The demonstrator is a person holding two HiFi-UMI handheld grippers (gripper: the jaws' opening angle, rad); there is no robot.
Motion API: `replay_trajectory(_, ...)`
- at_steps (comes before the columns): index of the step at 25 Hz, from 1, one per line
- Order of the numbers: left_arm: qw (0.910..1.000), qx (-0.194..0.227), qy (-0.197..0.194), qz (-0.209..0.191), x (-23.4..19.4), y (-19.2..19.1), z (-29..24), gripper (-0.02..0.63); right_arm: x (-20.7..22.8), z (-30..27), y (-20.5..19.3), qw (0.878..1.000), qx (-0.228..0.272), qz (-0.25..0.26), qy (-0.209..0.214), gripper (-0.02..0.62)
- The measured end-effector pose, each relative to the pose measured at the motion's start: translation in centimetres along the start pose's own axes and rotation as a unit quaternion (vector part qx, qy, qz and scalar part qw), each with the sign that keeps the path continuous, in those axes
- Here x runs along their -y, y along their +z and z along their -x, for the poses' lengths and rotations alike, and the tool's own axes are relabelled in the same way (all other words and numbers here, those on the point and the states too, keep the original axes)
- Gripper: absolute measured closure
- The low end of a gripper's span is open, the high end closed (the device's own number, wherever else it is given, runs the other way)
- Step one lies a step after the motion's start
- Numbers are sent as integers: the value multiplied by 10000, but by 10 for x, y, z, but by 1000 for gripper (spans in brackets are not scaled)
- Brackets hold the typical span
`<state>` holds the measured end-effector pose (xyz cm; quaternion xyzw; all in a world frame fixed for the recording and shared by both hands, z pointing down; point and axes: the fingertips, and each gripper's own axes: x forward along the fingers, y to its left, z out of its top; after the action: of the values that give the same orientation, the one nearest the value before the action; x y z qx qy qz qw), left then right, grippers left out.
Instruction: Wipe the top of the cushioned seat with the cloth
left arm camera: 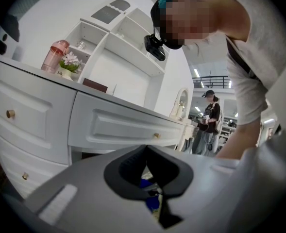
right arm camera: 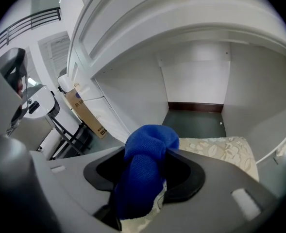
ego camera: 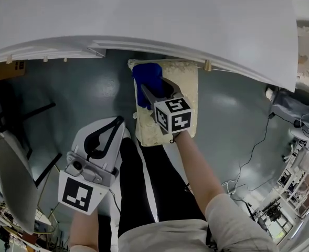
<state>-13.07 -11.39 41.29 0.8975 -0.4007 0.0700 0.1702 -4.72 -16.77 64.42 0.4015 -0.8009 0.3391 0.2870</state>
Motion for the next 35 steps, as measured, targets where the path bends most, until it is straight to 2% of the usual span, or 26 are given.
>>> replay_trajectory(3, 10000, 2, 30, 10, -3, 0, 2, 606, 1, 3, 5, 9999, 123, 16, -63, 349)
replay_trajectory(5, 10000, 4, 48, 14, -3, 0, 2, 606, 2, 1, 3, 9999, 69, -13, -82, 354)
replay_trajectory(8, 10000, -13, 60, 15, -4, -1, 2, 606, -2, -6, -5, 9996, -222, 146, -73, 427)
replay_trajectory(13, 10000, -40, 49, -7, -3, -2, 0, 606, -2, -17, -9, 9966, -486, 634, -216, 472)
replay_trajectory(19, 10000, -70, 40, -34, -2, -2, -5, 606, 25, -7, -11, 9977, -428, 377, -354, 480)
replay_trajectory(35, 9998, -111, -122, -125, 18, 1, -29, 606, 125, 44, -28, 9931, -294, -224, -1117, 482)
